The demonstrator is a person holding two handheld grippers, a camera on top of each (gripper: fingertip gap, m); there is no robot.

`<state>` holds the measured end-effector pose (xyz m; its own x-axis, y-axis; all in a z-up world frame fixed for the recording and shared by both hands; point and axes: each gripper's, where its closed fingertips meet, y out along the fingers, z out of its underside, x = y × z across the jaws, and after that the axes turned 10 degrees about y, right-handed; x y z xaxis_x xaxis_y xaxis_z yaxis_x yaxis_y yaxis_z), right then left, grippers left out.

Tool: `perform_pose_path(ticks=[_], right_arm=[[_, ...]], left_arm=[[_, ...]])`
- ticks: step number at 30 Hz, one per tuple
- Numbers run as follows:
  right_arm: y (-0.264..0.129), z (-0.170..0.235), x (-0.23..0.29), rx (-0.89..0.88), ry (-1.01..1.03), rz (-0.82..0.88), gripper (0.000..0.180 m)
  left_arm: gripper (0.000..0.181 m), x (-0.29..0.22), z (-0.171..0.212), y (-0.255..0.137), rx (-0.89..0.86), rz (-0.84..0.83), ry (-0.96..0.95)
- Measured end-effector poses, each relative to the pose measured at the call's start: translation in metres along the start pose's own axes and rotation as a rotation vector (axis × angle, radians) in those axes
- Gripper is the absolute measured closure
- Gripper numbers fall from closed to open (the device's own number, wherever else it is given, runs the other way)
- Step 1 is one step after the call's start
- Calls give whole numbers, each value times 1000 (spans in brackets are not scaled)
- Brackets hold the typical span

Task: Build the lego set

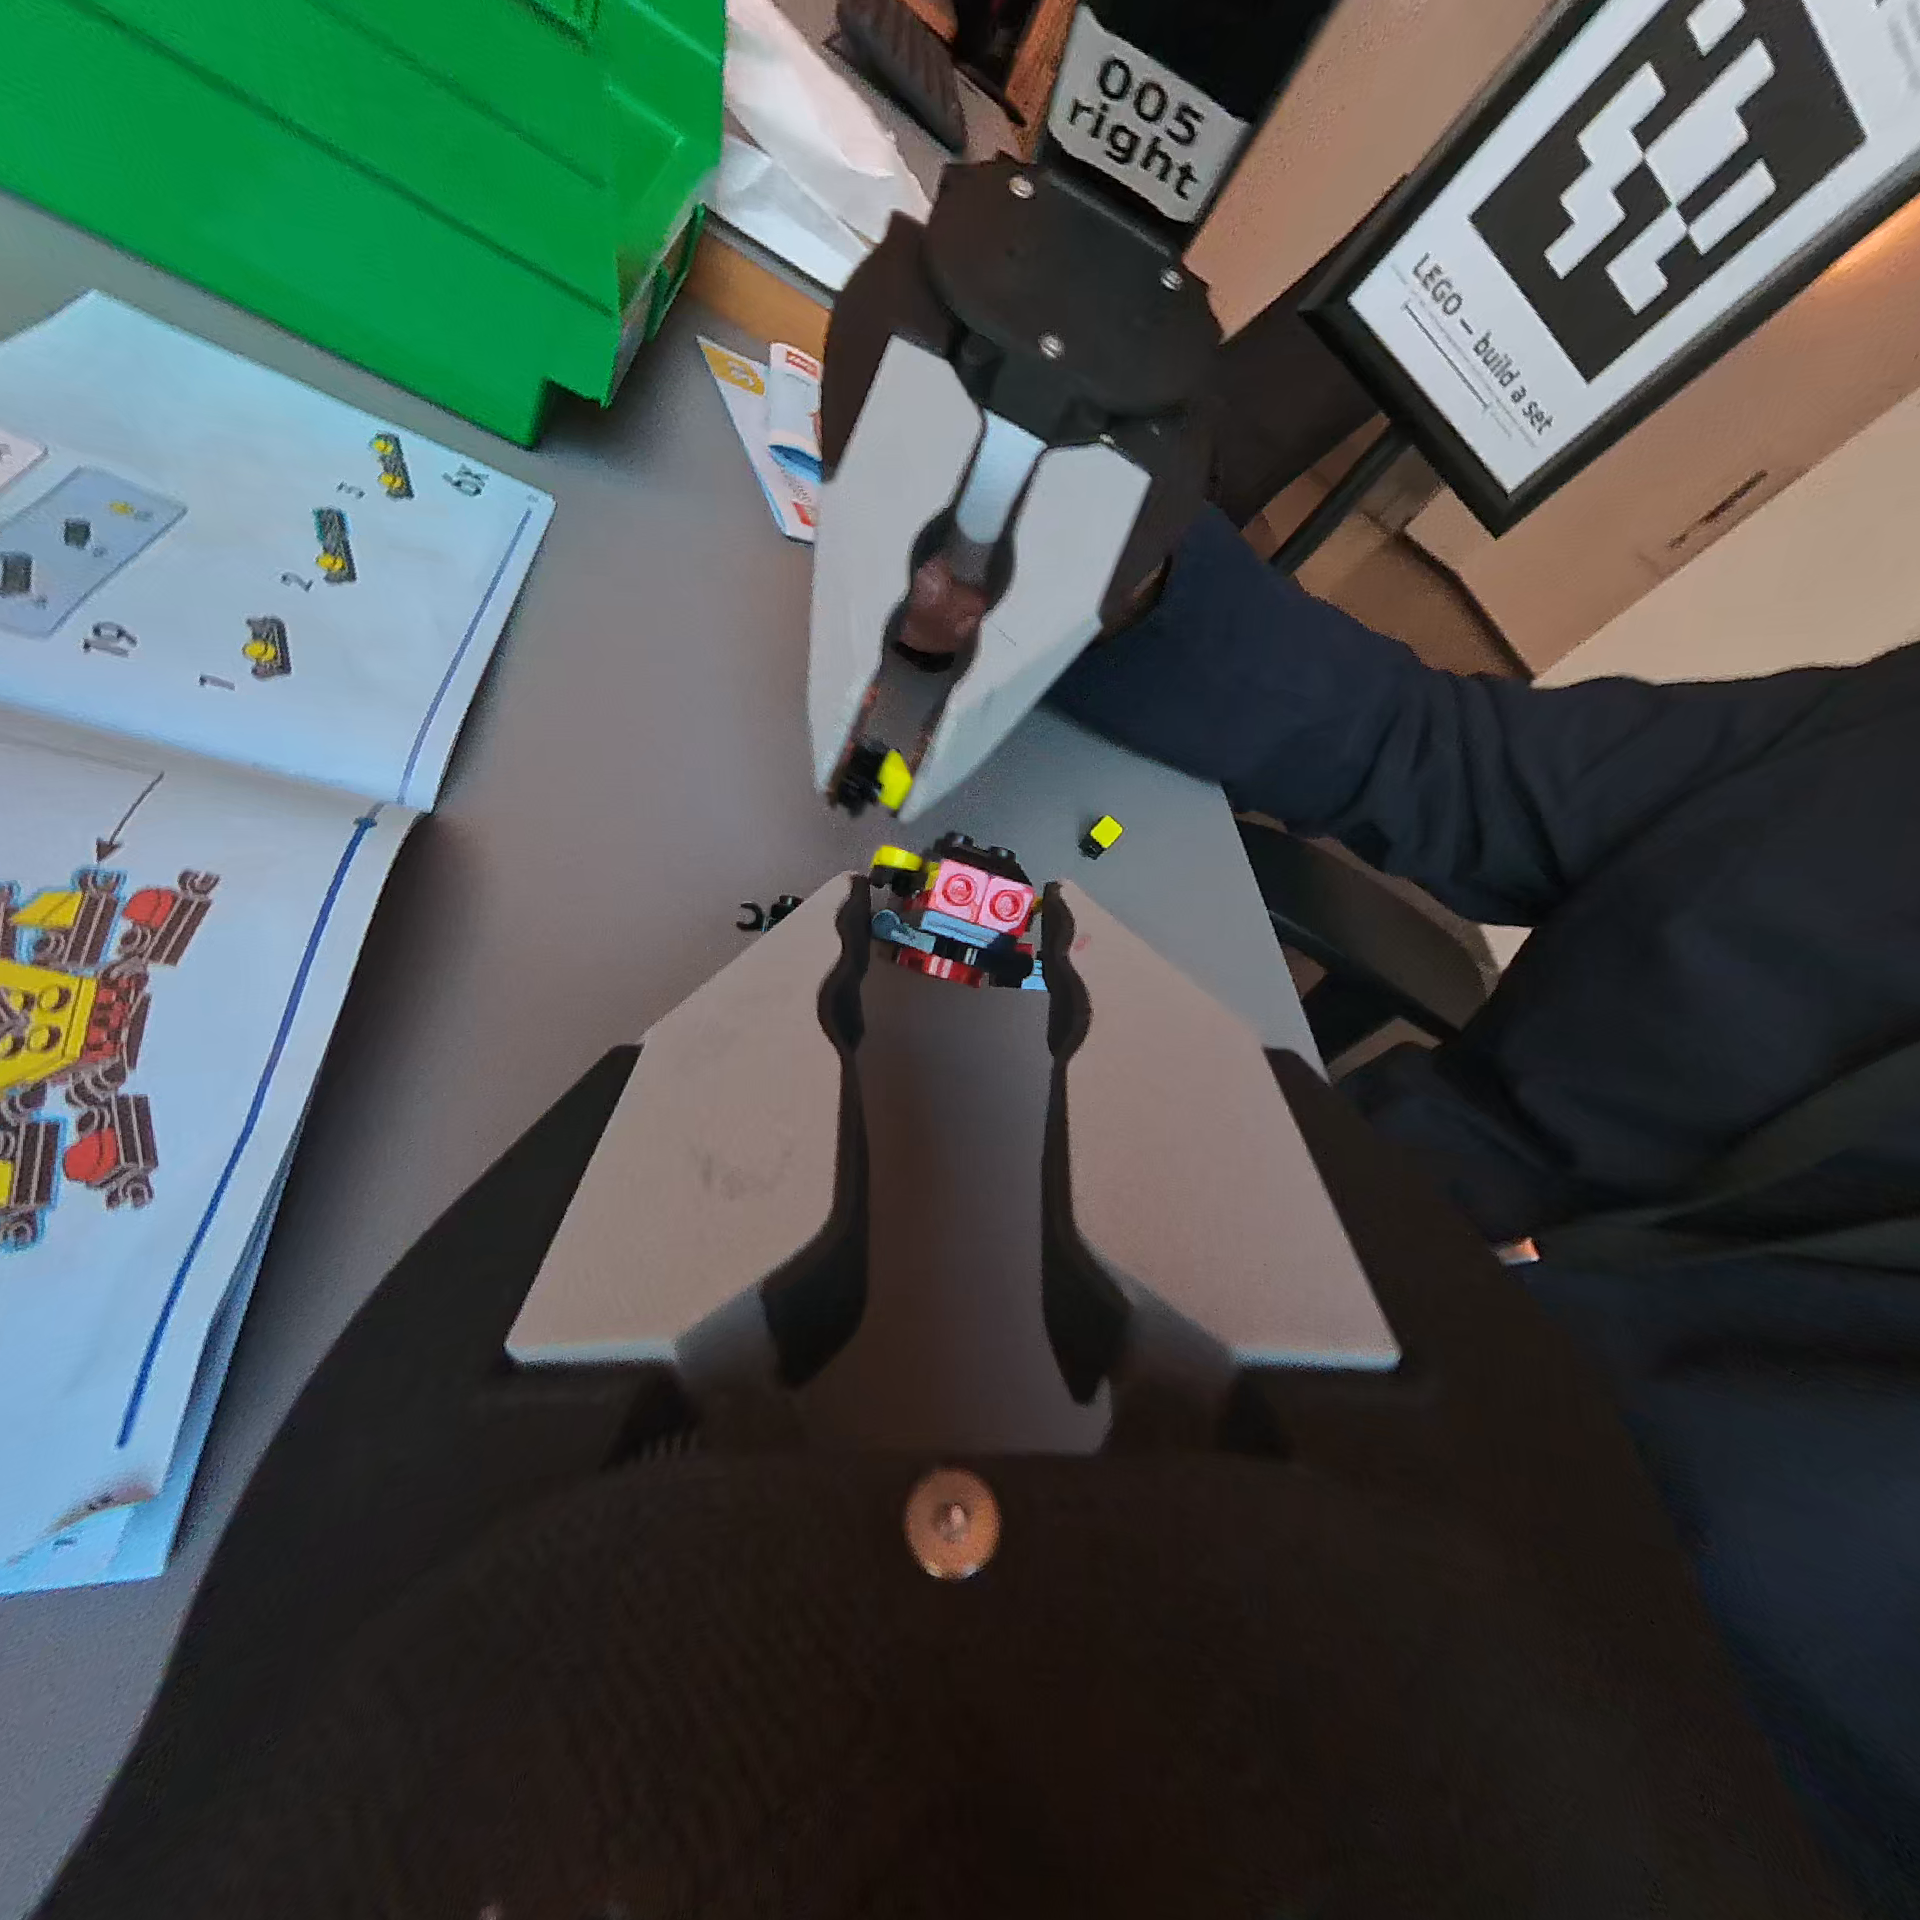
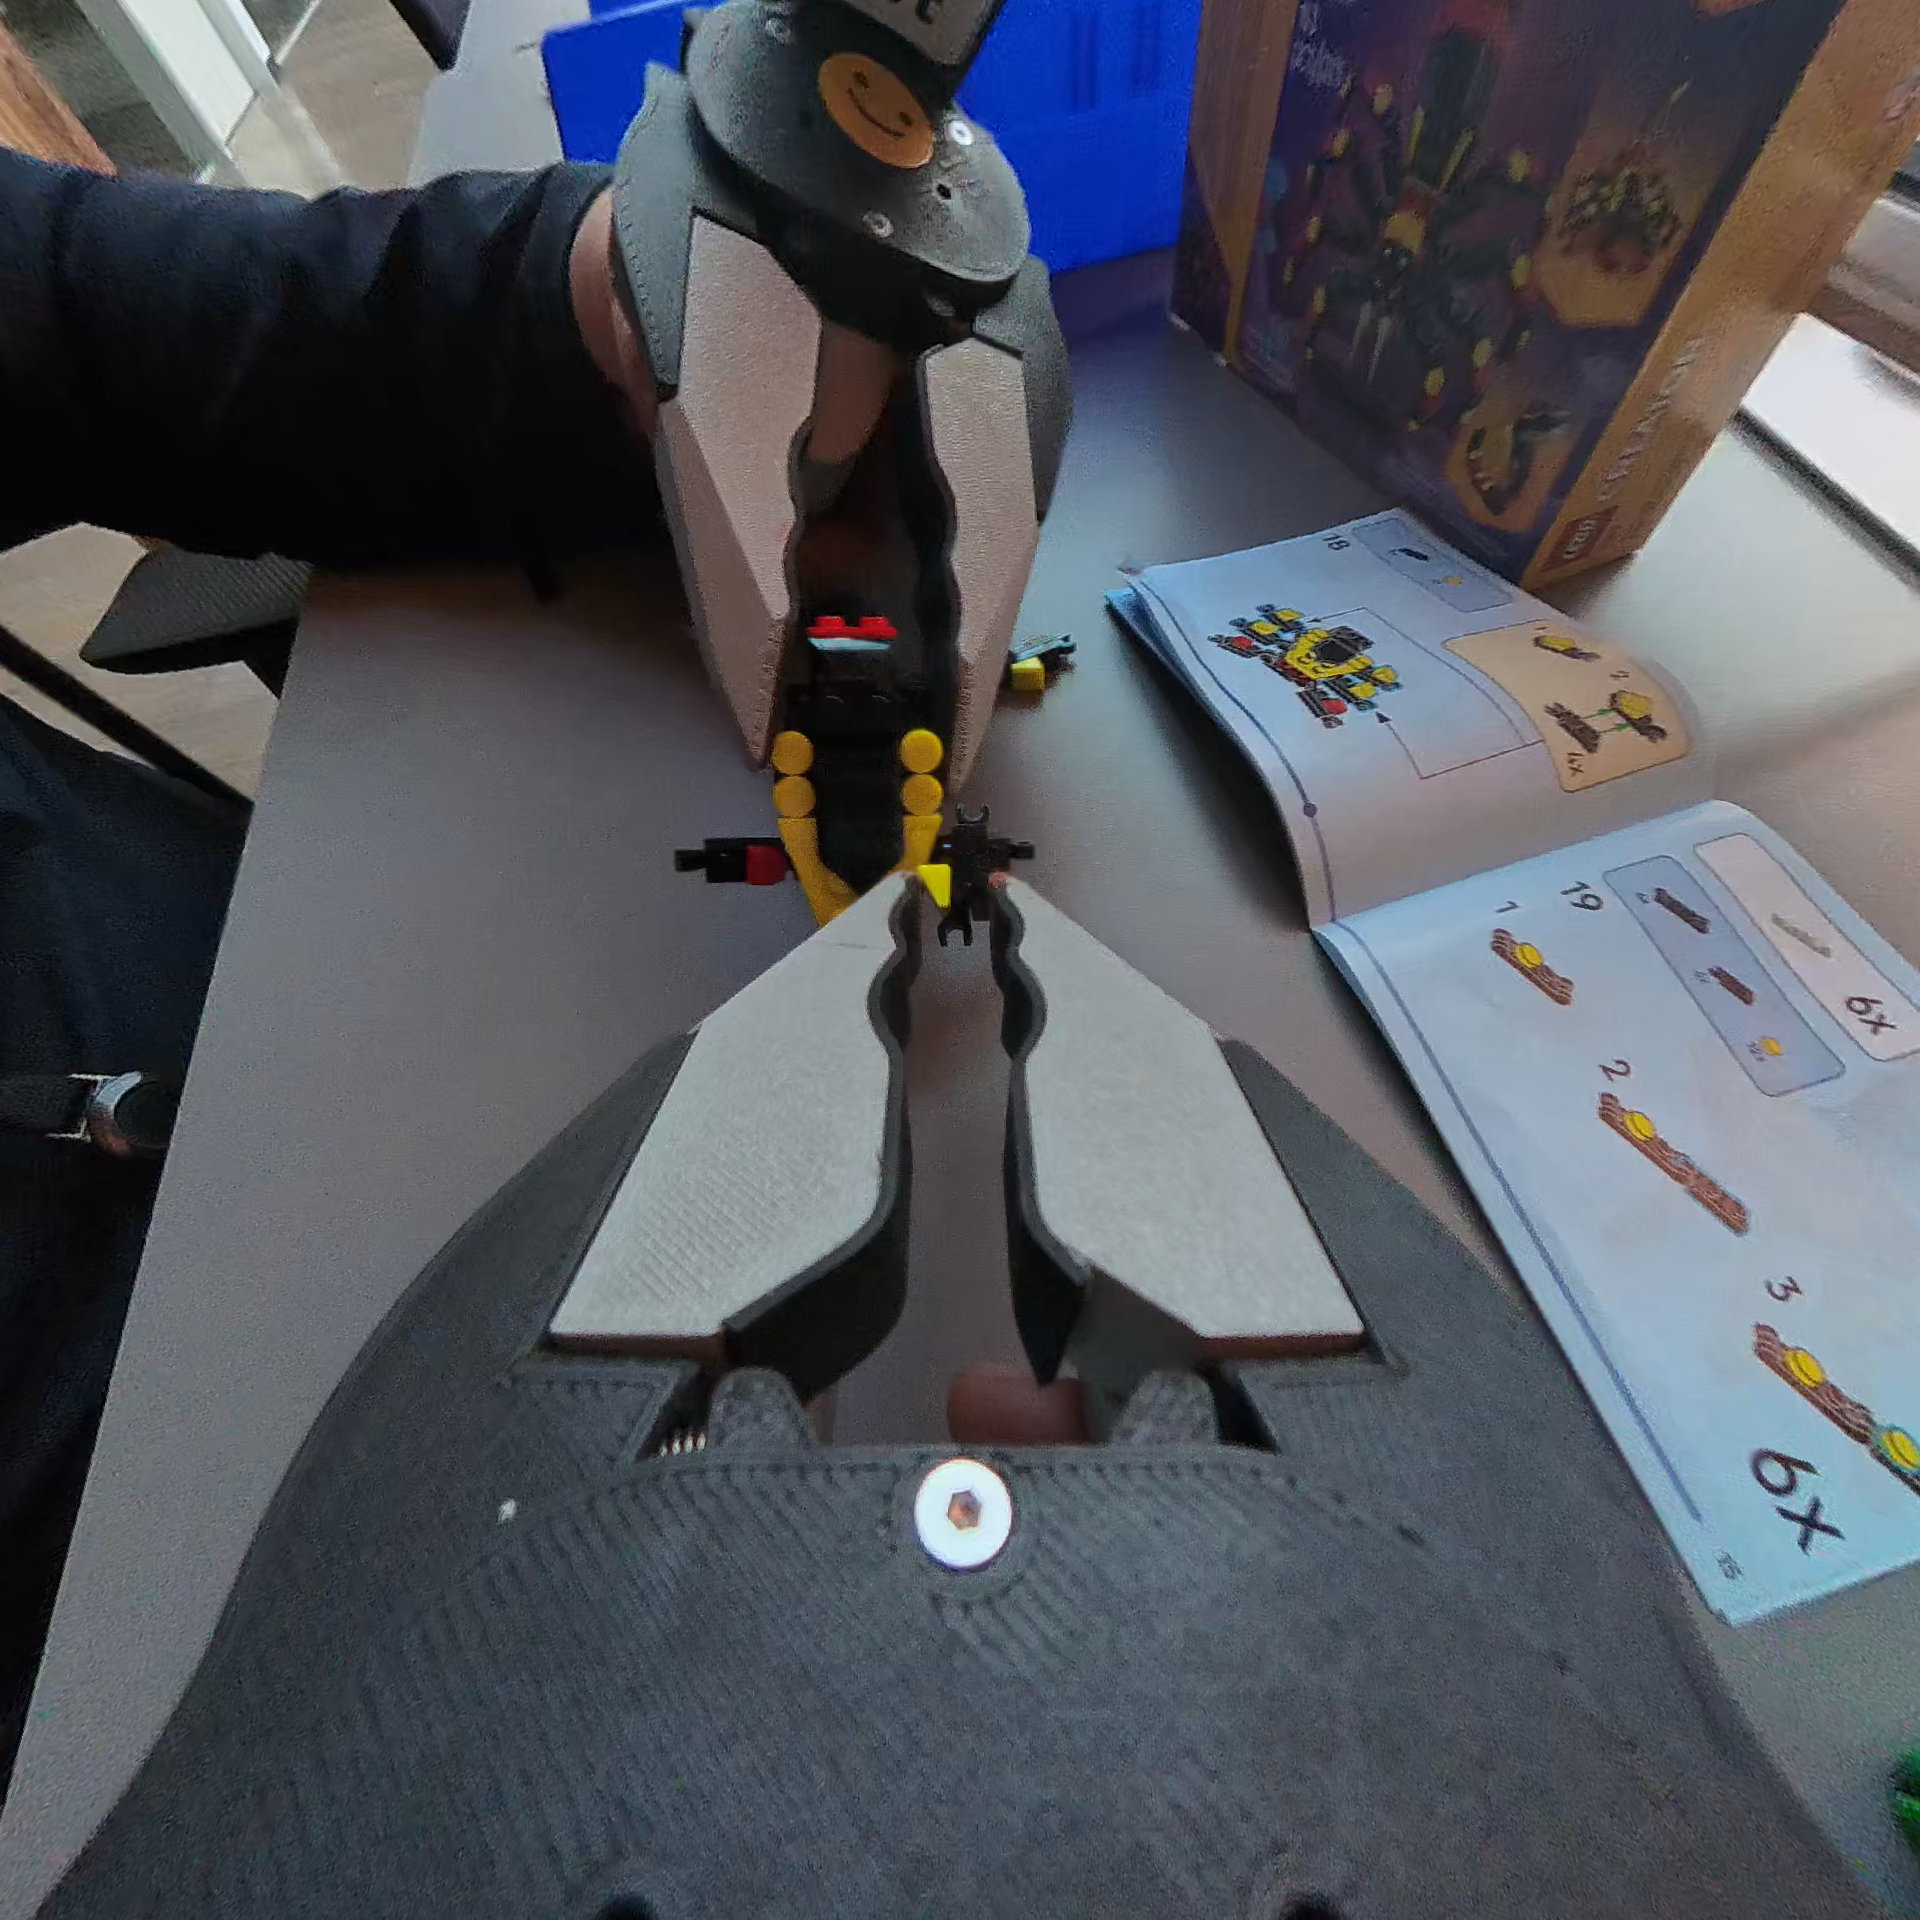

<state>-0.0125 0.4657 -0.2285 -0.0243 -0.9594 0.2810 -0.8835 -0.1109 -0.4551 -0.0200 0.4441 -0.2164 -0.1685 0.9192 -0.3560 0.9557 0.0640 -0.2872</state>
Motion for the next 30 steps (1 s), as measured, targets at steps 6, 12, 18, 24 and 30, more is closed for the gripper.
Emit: perform_pose_path(ticks=[6,12,18,24,30], right_arm=[[-7,4,-13,4,160,-6,170],[12,-3,16,-10,208,-167,170],[12,-16,22,-89,248,-230,171],[15,-17,16,-94,201,-168,171],[21,-28,16,-156,16,-46,171]], left_arm=[[151,-19,-16,-2,-53,8,267],[151,-44,-54,-5,-268,10,432],[151,-28,-43,-1,-221,-23,349],[151,-16,-36,-5,-204,-14,241],[151,-19,-42,-2,-219,10,257]])
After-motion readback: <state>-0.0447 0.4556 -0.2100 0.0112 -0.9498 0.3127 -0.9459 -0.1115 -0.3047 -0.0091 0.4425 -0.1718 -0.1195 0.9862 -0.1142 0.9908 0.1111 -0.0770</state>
